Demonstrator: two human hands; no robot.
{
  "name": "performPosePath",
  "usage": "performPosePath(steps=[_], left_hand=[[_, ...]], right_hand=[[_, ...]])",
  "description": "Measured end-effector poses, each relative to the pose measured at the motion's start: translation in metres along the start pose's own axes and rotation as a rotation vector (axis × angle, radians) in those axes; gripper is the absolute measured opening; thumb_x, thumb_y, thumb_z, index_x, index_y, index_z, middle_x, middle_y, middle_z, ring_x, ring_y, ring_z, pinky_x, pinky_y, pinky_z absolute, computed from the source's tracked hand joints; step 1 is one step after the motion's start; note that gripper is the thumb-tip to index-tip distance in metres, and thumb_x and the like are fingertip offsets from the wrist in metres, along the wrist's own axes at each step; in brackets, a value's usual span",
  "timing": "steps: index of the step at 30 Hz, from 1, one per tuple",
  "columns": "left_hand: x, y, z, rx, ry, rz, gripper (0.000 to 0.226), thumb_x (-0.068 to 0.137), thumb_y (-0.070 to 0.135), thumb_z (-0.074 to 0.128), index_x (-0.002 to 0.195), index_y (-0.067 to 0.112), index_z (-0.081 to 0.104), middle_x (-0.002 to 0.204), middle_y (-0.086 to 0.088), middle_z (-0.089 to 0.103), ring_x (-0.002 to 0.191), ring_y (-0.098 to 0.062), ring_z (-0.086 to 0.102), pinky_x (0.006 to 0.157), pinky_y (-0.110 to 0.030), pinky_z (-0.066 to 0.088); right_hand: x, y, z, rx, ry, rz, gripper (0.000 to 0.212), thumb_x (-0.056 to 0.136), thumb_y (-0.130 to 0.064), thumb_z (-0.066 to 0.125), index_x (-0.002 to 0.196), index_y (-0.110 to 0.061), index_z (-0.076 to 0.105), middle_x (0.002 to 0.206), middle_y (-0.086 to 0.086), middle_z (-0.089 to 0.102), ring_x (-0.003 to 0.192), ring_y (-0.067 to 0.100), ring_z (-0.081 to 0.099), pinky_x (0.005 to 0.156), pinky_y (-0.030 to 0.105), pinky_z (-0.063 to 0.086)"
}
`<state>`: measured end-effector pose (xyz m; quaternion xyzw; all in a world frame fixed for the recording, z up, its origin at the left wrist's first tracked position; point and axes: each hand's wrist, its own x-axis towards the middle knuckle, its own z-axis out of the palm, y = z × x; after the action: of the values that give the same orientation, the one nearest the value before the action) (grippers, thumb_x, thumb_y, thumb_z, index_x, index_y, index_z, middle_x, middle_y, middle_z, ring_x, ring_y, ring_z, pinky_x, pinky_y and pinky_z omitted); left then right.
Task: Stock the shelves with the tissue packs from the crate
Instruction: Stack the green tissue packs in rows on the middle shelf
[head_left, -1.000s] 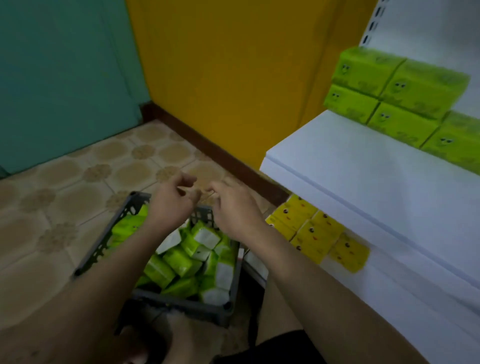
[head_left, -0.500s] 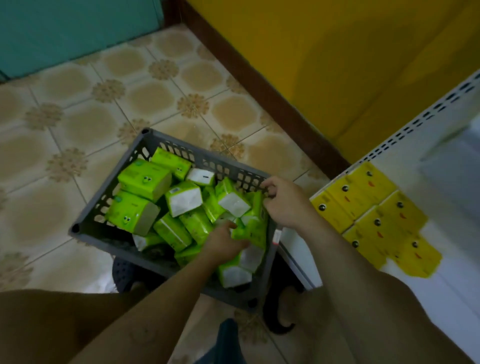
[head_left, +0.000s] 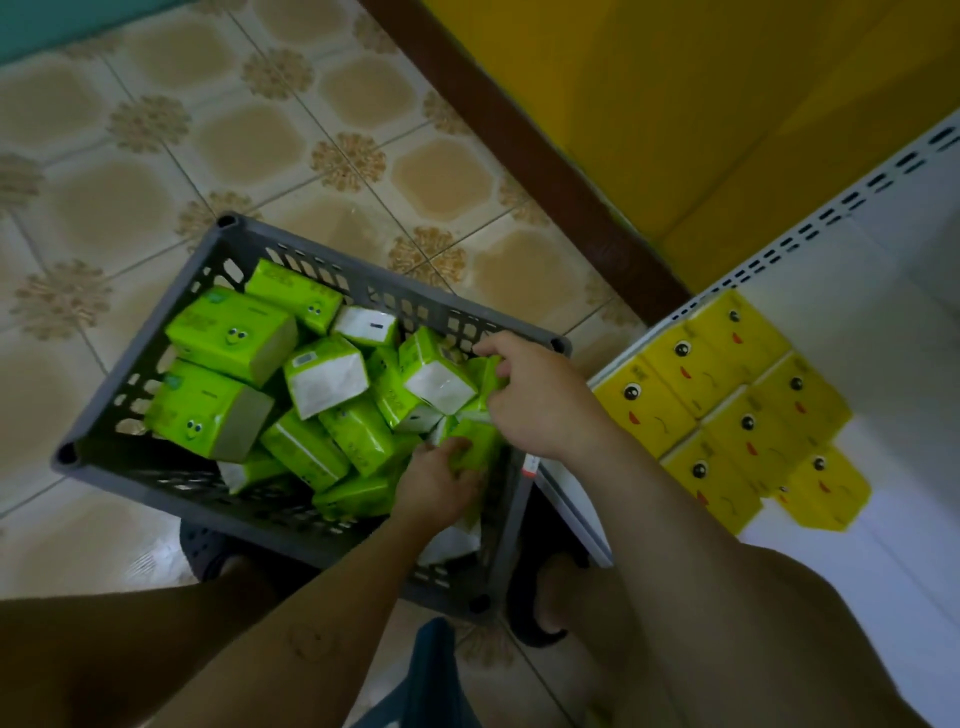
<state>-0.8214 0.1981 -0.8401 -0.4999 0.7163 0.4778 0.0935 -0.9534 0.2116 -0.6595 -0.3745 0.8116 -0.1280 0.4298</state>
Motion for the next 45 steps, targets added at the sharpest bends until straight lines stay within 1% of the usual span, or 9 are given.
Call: performPosePath(steps=[5,10,13,17,22,25,28,41,45], left_hand=[[-0.027,0.019,-0.051,-0.245,0.137,-0.080,0.028,0.089,0.025,0.061,0.116,0.023,0.067,0.101,-0.014,0.070,0.096,-0.029,0.065,0.084,-0.033,0.050],[-0.079,0.071,-0.124,-0.422,0.265,0.018,0.037,0.080,0.040,0.064,0.116,0.029,0.061,0.094,-0.006,0.066,0.090,-0.028,0.065,0.080,-0.049,0.057],[-0.126,0.096,-0.155,-0.540,0.257,0.135,0.045,0.080,0.042,0.070,0.121,0.027,0.059,0.100,-0.008,0.066,0.086,-0.027,0.066,0.078,-0.044,0.058],[-0.194,0.112,-0.181,-0.616,0.171,0.426,0.033,0.094,0.013,0.061,0.126,0.016,0.055,0.087,-0.017,0.063,0.071,-0.018,0.060,0.065,-0.031,0.049],[-0.233,0.109,-0.209,-0.312,0.376,0.473,0.056,0.081,0.033,0.077,0.130,0.024,0.051,0.105,-0.003,0.058,0.080,-0.005,0.056,0.067,-0.018,0.045],[-0.251,0.119,-0.209,-0.286,0.133,0.356,0.075,0.077,0.060,0.070,0.138,0.027,0.042,0.125,0.000,0.056,0.107,-0.018,0.061,0.087,-0.037,0.053],[-0.274,0.142,-0.195,-0.528,-0.062,0.375,0.048,0.087,0.049,0.064,0.128,0.026,0.053,0.118,-0.005,0.067,0.103,-0.025,0.067,0.085,-0.045,0.056],[-0.336,0.298,-0.099,-0.620,-0.189,0.722,0.030,0.088,0.030,0.067,0.112,0.012,0.062,0.109,-0.013,0.067,0.090,-0.021,0.066,0.062,-0.032,0.054],[-0.344,0.343,-0.062,-0.379,-0.157,0.832,0.031,0.092,0.033,0.064,0.120,0.019,0.059,0.111,-0.006,0.064,0.101,-0.023,0.063,0.075,-0.037,0.054]], right_hand=[[-0.013,-0.002,-0.011,0.077,0.005,-0.002,0.048,0.092,-0.006,0.046,0.135,-0.028,0.049,0.103,0.003,0.059,0.067,0.023,0.055,0.059,0.039,0.045],[-0.054,-0.013,-0.006,0.117,-0.201,-0.073,0.068,0.088,-0.029,0.067,0.147,-0.025,0.034,0.137,-0.002,0.045,0.121,0.021,0.052,0.098,0.040,0.049],[-0.089,-0.017,0.011,0.320,-0.049,-0.136,0.106,0.068,-0.055,0.079,0.150,-0.024,0.021,0.146,-0.007,0.037,0.129,0.017,0.045,0.099,0.037,0.047],[-0.128,-0.019,0.022,0.770,0.210,-0.108,0.117,0.043,-0.063,0.088,0.140,-0.021,0.039,0.133,0.001,0.057,0.113,0.022,0.061,0.087,0.043,0.057],[-0.178,-0.016,0.021,1.115,0.105,-0.149,0.042,0.078,-0.023,0.078,0.115,-0.016,0.060,0.119,0.015,0.066,0.107,0.034,0.064,0.070,0.046,0.058],[-0.211,-0.011,0.010,1.282,0.047,-0.246,0.035,0.087,-0.012,0.065,0.121,-0.017,0.057,0.124,0.022,0.062,0.103,0.038,0.063,0.063,0.044,0.057],[-0.247,-0.010,-0.008,1.283,0.038,-0.345,0.033,0.090,-0.017,0.060,0.123,-0.023,0.054,0.119,0.012,0.068,0.100,0.034,0.068,0.072,0.050,0.058],[-0.391,0.064,-0.120,0.850,0.845,-0.263,0.012,0.089,-0.020,0.063,0.101,-0.021,0.061,0.086,0.011,0.066,0.055,0.017,0.063,0.049,0.030,0.051],[-0.434,0.135,-0.169,0.741,1.097,-0.013,0.035,0.086,-0.029,0.062,0.119,-0.022,0.055,0.076,0.009,0.061,0.059,0.020,0.058,0.050,0.029,0.048]])
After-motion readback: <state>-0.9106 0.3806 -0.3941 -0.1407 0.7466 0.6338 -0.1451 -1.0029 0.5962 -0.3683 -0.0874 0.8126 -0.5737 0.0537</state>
